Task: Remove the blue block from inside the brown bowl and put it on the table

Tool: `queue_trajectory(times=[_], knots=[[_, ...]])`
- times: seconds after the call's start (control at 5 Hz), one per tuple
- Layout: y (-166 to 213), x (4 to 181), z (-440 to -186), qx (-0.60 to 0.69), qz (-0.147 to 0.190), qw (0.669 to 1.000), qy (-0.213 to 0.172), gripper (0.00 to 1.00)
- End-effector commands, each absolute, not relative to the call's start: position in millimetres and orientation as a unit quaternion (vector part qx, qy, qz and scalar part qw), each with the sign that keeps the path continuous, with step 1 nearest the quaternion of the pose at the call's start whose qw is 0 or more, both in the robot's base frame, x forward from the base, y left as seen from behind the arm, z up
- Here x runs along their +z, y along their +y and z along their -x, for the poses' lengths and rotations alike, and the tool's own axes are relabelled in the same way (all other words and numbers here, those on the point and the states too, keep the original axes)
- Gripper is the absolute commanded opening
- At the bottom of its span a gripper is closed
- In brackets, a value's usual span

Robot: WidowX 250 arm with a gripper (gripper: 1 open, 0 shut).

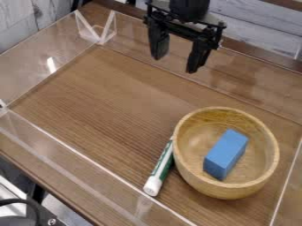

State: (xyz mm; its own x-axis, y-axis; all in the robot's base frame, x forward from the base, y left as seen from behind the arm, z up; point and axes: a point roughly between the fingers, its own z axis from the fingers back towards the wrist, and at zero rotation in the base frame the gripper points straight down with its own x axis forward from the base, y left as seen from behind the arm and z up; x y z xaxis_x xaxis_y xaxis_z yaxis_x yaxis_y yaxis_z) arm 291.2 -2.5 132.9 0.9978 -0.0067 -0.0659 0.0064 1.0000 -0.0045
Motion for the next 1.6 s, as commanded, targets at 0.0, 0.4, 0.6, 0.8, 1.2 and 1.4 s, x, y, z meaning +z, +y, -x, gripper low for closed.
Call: queue_trajectory(times=[0.0,0.4,0.6,0.8,1.2,1.4], knots=[[-10.1,127.7,-285.8,-0.002,0.004,0.999,0.039,1.00],[-55.0,129.2,-260.9,-0.001,0.012,1.000,0.023,1.00],[-74.2,131.6,-251.6,-0.004,0.014,1.000,0.012,1.00],[-81.5,127.8,-248.3,-0.007,0.015,1.000,0.012,1.00],[-94.4,118.2,-245.2,-0.012,0.020,1.000,0.009,1.00],[-99.4,113.2,-244.1,-0.013,0.023,1.000,0.008,1.00]])
